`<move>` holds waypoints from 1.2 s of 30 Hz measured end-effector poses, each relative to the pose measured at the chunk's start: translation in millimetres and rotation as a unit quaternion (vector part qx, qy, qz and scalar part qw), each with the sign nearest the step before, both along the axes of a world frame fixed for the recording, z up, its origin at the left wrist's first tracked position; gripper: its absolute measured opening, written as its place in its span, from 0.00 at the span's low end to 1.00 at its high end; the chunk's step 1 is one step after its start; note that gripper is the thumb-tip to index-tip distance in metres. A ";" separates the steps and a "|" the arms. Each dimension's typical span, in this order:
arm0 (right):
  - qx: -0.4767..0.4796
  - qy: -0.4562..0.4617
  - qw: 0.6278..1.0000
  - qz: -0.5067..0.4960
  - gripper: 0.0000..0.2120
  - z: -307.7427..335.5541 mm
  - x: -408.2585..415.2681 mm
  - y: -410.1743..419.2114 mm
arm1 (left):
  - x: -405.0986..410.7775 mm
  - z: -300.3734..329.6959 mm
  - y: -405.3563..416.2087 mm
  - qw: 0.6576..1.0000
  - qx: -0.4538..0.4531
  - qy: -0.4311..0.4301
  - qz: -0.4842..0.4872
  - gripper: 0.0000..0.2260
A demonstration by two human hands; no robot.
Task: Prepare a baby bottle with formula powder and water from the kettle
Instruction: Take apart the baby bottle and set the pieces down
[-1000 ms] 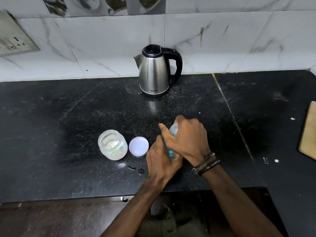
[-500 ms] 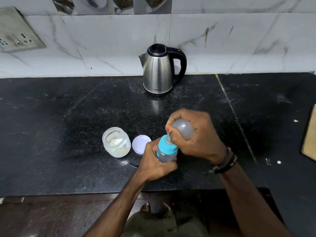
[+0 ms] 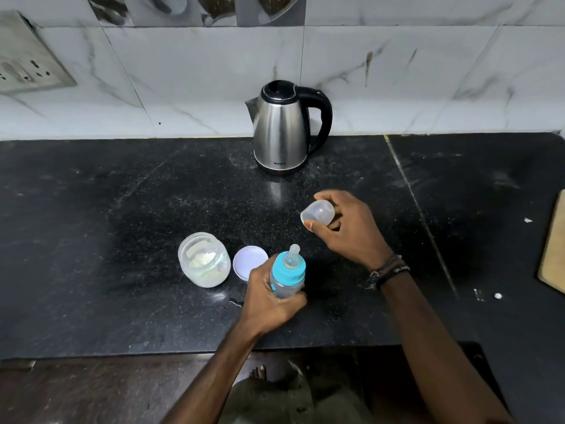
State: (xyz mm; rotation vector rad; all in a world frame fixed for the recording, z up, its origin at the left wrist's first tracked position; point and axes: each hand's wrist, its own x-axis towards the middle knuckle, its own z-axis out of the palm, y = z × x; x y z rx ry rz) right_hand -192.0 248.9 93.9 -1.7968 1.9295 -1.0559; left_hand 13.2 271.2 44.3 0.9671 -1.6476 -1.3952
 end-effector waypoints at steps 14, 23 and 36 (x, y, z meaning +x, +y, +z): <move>0.125 0.007 0.990 -0.069 0.31 -89.0 0.3 -38.0 | -3.3 -6.9 -11.1 0.998 0.035 -0.006 0.043 0.13; 0.163 0.015 0.983 -0.080 0.35 -97.7 -1.6 -42.2 | -4.2 -5.0 -11.8 0.999 0.035 -0.014 0.033 0.13; 0.211 0.065 0.975 -0.040 0.43 -86.7 -1.7 -36.7 | -6.3 -15.5 -15.5 0.998 0.025 -0.024 0.053 0.15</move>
